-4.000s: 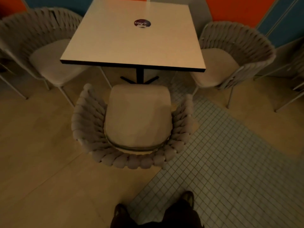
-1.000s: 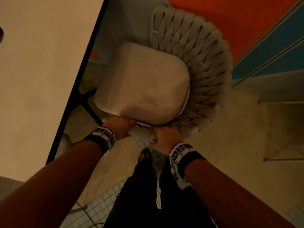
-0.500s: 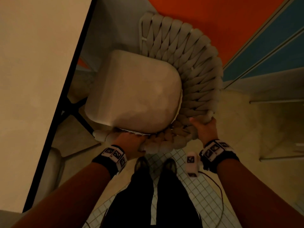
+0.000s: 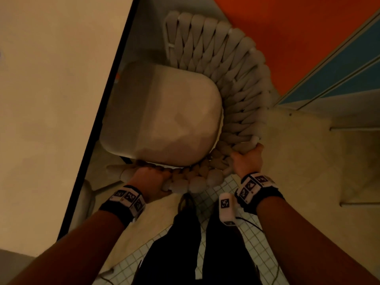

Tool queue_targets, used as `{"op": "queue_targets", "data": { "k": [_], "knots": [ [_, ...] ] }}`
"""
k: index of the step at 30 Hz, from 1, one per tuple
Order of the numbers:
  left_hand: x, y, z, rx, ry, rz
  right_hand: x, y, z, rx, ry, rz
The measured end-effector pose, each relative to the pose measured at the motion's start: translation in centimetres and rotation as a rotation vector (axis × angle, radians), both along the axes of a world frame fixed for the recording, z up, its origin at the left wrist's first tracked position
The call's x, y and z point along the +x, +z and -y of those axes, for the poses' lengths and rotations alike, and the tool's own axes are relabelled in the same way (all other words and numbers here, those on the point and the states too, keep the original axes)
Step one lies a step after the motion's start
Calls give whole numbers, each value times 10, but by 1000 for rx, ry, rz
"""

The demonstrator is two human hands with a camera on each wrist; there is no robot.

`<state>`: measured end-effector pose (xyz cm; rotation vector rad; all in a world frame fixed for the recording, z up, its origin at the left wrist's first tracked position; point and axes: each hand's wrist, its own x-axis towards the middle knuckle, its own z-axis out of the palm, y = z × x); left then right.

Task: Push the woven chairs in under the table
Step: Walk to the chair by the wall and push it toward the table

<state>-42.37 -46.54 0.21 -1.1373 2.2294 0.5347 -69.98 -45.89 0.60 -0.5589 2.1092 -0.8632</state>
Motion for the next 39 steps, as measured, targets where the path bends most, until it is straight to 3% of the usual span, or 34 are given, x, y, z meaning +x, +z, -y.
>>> {"op": "queue_targets", "data": {
  "k": [5, 11, 15, 20, 30, 35, 37, 39],
  "knots": [
    [27, 7, 29, -27, 51, 61, 30, 1, 29, -4, 41, 20],
    [24, 9, 30, -29, 160, 38, 31, 2, 39, 9, 44, -7],
    [32, -7, 28, -48, 159, 47, 35, -6, 34, 18, 4, -1],
    [21, 4, 41, -101, 133, 28, 24, -2, 57, 4, 78, -24],
    [33, -6, 41, -98, 118, 6, 29, -9, 54, 4, 34, -25],
    [31, 3, 36, -108, 173, -77, 24, 6, 46, 5, 153, 69],
    [31, 2, 25, -153, 234, -147, 20, 13, 32, 42, 171, 166],
    [35, 5, 0, -222, 304, -220, 17, 16, 5, 93, 240, 147]
  ]
}}
